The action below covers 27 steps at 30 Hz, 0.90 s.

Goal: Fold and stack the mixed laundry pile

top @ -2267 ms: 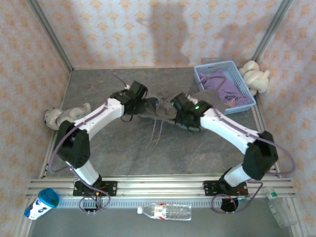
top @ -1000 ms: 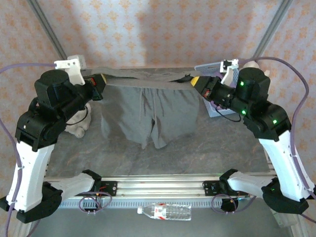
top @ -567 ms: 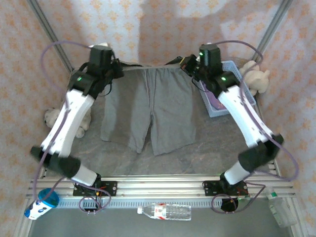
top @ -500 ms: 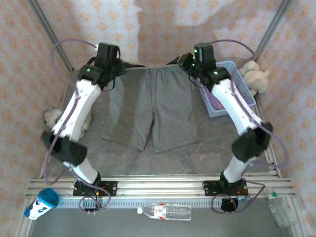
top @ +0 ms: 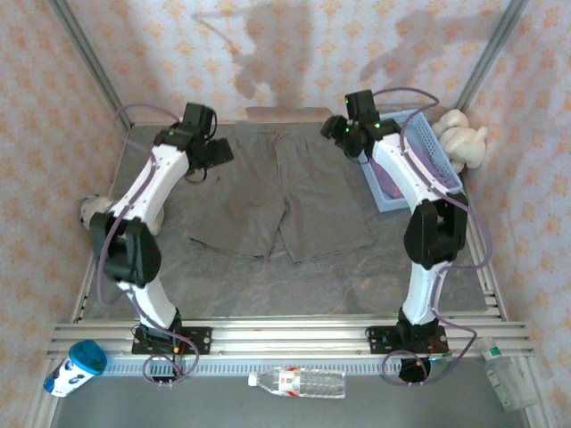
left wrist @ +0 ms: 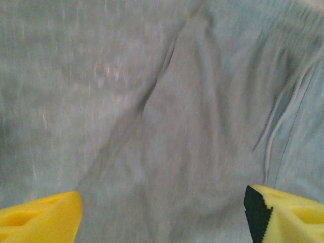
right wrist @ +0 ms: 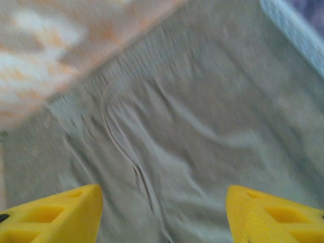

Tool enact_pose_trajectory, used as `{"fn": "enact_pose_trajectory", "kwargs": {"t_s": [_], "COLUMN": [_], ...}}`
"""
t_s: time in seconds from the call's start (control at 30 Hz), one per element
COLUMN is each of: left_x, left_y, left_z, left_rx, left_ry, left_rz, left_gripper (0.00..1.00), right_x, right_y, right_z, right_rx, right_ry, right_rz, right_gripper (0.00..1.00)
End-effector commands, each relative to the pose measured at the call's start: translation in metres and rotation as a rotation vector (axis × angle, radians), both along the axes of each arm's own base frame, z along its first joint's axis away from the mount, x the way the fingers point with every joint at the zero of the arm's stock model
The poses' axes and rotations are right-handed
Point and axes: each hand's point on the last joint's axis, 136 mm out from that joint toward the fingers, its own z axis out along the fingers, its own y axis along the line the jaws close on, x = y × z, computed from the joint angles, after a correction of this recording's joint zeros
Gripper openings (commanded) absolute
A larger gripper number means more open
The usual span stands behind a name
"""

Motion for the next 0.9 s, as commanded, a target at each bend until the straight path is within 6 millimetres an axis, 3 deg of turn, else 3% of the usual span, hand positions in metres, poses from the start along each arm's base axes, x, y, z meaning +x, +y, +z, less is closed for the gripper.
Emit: {"fn": "enact_pose_trajectory", "kwargs": {"t_s": [0.0,0.13,0.3,0.43,0.57,0.77,0.87], "left_x": [-0.021,-0.053,-0.082,-0.108,-0.140,-0.190,-0.200], "left_y": [-0.012,-0.027,-0.037,-0.033,-0.039,-0.086,-0.118], "left_z": [-0.032,-0.081,-0.125,-0.158,-0.179,-0.201,-0.197], "left_rx": [-0.105,-0.150,-0.117,-0.106,-0.115,-0.242,-0.343], "left_ry": [0.003,0.083,0.149,0.219,0.287,0.410,0.418], "left_rz": [0.026,0.023,0.046,0.117,0.140,0.111,0.088], "left_gripper": [0.69,0.45,0.42,0.42,0.41,0.37,0.37], "right_x": [-0.047,-0.076,-0.076,-0.060,-0.045,-0.009,0.016], "right_y": [0.013,0.024,0.021,0.024,0.032,0.052,0.074], "right_z": [-0.022,-0.065,-0.116,-0.150,-0.172,-0.193,-0.197], "right_rx": [-0.042,-0.069,-0.118,-0.154,-0.170,-0.189,-0.156], "right_ry": [0.078,0.167,0.254,0.301,0.342,0.357,0.333], "right_rz": [0.059,0.050,0.003,-0.013,-0.015,0.033,0.101], "right_gripper": [0.64,0.64,0.63,0.63,0.64,0.66,0.66]}}
